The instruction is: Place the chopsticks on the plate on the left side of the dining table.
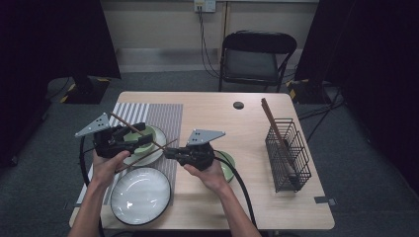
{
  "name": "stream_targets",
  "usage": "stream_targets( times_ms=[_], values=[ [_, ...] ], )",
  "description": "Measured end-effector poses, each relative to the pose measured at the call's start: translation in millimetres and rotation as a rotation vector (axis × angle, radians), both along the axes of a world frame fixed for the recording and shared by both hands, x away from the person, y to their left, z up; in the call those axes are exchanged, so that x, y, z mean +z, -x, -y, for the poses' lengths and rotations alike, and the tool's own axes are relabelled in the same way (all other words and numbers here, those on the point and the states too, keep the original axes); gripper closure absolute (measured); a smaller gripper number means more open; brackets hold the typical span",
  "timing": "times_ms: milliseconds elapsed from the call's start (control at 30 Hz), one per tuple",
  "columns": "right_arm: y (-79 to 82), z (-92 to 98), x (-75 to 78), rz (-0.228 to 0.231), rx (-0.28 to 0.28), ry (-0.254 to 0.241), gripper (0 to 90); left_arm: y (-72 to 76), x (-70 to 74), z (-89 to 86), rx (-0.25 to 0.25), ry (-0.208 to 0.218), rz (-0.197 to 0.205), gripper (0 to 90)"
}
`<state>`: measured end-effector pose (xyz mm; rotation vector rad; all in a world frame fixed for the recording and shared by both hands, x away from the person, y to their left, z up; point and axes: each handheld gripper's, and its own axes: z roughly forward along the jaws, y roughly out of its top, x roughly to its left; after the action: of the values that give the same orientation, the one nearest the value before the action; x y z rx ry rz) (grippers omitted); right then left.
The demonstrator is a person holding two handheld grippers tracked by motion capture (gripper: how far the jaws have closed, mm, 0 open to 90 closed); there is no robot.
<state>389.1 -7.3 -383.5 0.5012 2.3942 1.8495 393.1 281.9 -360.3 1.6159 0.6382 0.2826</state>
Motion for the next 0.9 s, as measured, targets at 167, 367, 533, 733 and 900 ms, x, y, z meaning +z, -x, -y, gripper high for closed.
stream_targets(
  times_ms=[167,367,533,733,900],
  values=[
    [-0.7,7.2,4.0,0.011,-0.007,-0.016,86.4,-2.5,-3.7,0.9,0.002,-0.002,-0.022,36.0],
    [-0.4,11.9,6.6,0.013,-0.008,-0.025,86.4,-5.5,-6.8,-1.0,-0.011,0.033,-0.041,35.2],
    [-0.6,12.4,4.7,0.011,-0.011,-0.021,86.4,-6.2,-7.4,-7.2,0.013,0.037,-0.041,33.9],
    [-2.4,21.4,2.1,-0.002,-0.020,-0.025,86.5,-6.5,-7.2,-18.9,0.063,0.044,-0.041,32.6],
    [-5.2,34.2,1.2,-0.009,-0.043,-0.031,86.4,-1.2,1.1,-31.0,0.108,0.056,-0.004,29.8]
  ],
)
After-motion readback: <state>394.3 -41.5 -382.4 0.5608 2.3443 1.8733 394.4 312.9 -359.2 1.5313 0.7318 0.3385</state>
